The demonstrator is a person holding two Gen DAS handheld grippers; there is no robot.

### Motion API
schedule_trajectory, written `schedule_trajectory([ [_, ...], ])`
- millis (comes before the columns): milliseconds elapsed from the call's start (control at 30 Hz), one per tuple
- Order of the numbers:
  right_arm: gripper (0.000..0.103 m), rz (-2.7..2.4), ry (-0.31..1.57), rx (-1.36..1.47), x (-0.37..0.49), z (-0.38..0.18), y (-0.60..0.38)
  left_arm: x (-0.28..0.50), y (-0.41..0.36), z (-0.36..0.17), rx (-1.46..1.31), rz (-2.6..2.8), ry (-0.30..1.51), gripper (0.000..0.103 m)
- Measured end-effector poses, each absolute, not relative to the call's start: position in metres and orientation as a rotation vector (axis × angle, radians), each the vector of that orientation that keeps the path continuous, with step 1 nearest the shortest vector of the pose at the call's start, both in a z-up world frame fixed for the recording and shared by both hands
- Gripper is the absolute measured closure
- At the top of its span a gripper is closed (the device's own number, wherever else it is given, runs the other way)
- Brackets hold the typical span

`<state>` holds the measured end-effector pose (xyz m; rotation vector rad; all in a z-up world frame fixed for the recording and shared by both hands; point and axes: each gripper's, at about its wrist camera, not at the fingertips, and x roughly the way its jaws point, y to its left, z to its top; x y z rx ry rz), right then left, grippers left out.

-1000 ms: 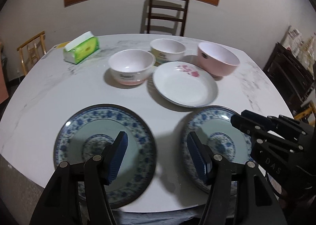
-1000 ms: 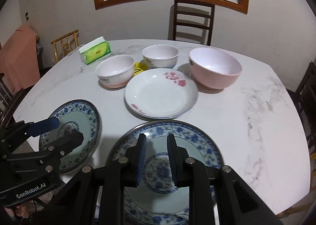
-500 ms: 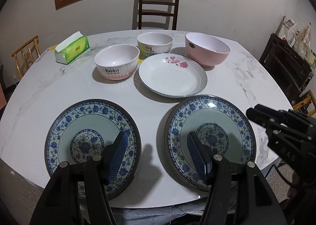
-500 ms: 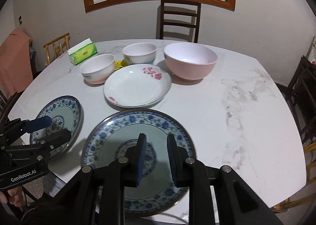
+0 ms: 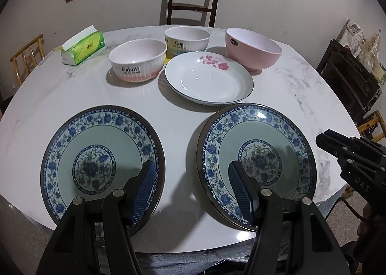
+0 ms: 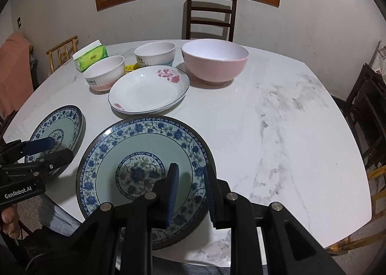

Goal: Organize plates and bowls

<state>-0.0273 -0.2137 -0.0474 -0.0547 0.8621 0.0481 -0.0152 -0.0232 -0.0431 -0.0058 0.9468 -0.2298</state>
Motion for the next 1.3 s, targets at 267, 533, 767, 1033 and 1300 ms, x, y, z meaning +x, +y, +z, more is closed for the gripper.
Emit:
schedule_trajectory([
  [267,0.081,0.057,0.907,-0.026,-0.028,-0.062,-0.227,-0.015,-0.020,-0.048,-0.033,-0.246,0.952,0.044],
  [533,0.081,0.098,0.963,0.077,-0.024,-0.074,-0.244,-0.018,-0.023,-0.047,-0.065,-0.337,0.941,0.046],
  [767,0.081,0.136,0.984,0.142,-0.022,-0.081,-0.252,-0.014,-0.024,-0.056,-0.116,-0.378,0.982,0.052],
  [1033,0.081,0.165,1.004,0.222,-0.015,-0.088,-0.269,-0.007,-0.021,-0.067,-0.178,-0.390,1.026,0.052],
  [1300,0.081,0.201,1.018,0.280,-0.011,-0.097,-0.276,-0.002,-0.022,-0.077,-0.210,-0.415,1.059,0.057],
])
